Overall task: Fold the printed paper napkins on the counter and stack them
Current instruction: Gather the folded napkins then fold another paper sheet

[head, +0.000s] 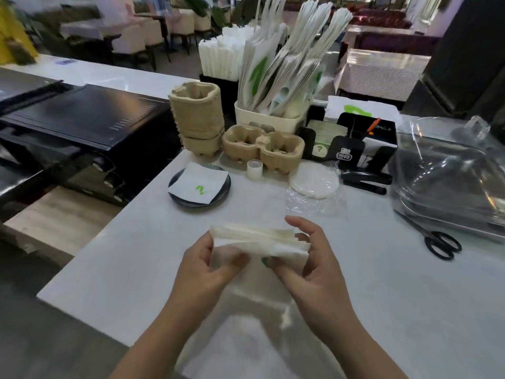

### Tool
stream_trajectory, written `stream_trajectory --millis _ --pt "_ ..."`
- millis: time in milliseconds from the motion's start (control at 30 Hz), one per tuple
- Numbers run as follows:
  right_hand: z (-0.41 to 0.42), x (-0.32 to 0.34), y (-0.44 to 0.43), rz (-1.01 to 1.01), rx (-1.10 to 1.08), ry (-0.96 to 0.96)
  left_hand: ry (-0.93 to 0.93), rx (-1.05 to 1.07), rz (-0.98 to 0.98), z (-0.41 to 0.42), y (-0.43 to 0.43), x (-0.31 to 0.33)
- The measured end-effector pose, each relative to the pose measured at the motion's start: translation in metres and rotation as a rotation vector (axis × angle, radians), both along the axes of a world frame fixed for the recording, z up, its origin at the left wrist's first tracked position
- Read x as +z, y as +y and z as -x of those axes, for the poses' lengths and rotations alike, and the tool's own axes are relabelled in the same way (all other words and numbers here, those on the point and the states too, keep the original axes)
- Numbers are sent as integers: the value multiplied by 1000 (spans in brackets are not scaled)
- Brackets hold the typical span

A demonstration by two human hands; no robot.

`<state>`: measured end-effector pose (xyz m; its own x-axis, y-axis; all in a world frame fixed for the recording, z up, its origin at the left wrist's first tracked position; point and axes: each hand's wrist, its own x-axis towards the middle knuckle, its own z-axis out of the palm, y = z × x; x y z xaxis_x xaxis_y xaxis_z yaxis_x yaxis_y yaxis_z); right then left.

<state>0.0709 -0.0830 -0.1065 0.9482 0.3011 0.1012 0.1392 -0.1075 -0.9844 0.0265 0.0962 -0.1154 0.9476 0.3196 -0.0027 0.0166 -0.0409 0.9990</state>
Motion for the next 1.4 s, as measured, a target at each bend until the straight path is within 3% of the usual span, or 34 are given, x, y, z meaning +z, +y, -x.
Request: stream_trajectory --millis 167,333,533,667,700,833,1033,1233,1400 --pt "-16 -6 56 -45 -110 -42 -63 -1 -124 -27 41 3" --pt "-18 -14 83 -16 -308 -34 -147 -187 -201 -54 70 -6" --pt "-22 -14 99 -16 -449 -10 -139 -307 -84 -74 79 -16" --pt "-20 -16 94 6 -464 16 -48 -372 242 -71 74 -15" --pt "-19 -18 93 3 -455 30 -43 -373 245 -70 70 -16" --pt "-21 -26 86 18 -450 28 -24 -324 195 -72 61 -19" --pt "-40 -21 84 83 -277 252 33 -241 35 -85 82 -7" --pt "-108 7 141 137 -157 258 250 -58 -76 -139 145 19" --pt "-154 -5 188 389 -214 186 256 23 -333 -180 184 12"
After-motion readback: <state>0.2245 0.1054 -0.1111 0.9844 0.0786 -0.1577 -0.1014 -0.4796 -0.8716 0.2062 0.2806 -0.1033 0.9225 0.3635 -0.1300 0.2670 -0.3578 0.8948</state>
